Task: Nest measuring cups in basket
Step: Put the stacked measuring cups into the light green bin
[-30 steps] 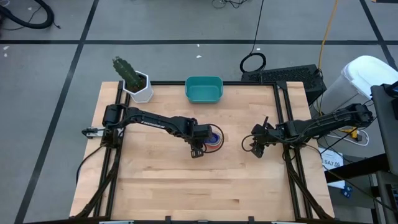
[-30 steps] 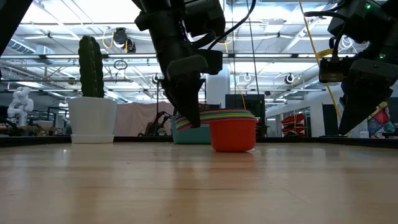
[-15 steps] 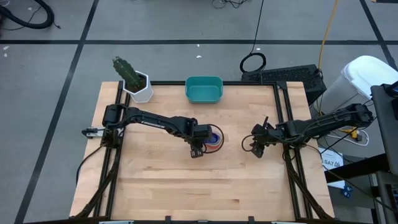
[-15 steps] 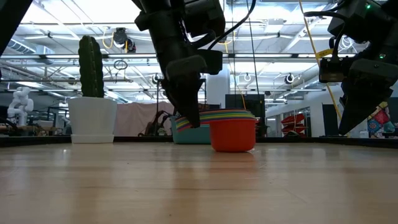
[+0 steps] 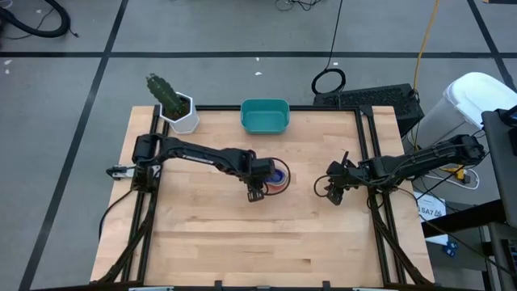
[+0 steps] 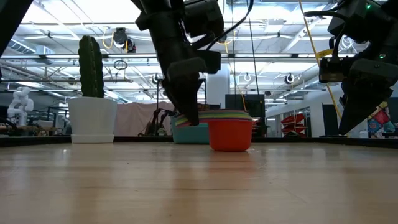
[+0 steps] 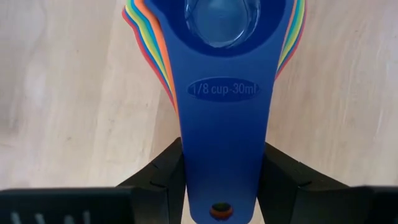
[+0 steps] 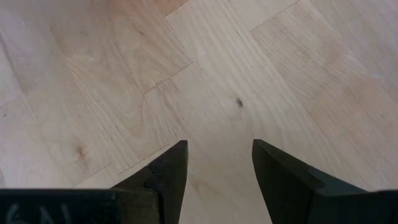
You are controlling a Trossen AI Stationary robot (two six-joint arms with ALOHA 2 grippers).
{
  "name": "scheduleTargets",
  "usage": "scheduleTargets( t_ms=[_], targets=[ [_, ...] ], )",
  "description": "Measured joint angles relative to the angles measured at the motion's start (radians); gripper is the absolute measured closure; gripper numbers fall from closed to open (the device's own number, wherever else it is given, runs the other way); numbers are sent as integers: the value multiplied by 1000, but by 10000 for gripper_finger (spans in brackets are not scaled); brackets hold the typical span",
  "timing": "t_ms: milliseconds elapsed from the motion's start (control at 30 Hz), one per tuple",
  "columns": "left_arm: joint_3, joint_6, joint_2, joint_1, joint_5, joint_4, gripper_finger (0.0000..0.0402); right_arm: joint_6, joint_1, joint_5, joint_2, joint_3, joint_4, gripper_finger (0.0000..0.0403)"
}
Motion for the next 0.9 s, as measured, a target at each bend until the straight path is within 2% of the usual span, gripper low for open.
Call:
scheduleTargets(
  t_ms=[467, 900],
  targets=[
    [0, 26, -119, 24, -74, -35, 257, -4, 0, 0, 0, 0, 3, 232],
    [0, 174, -211, 164, -84, -61, 257, -7, 0, 0, 0, 0, 8, 232]
  ],
)
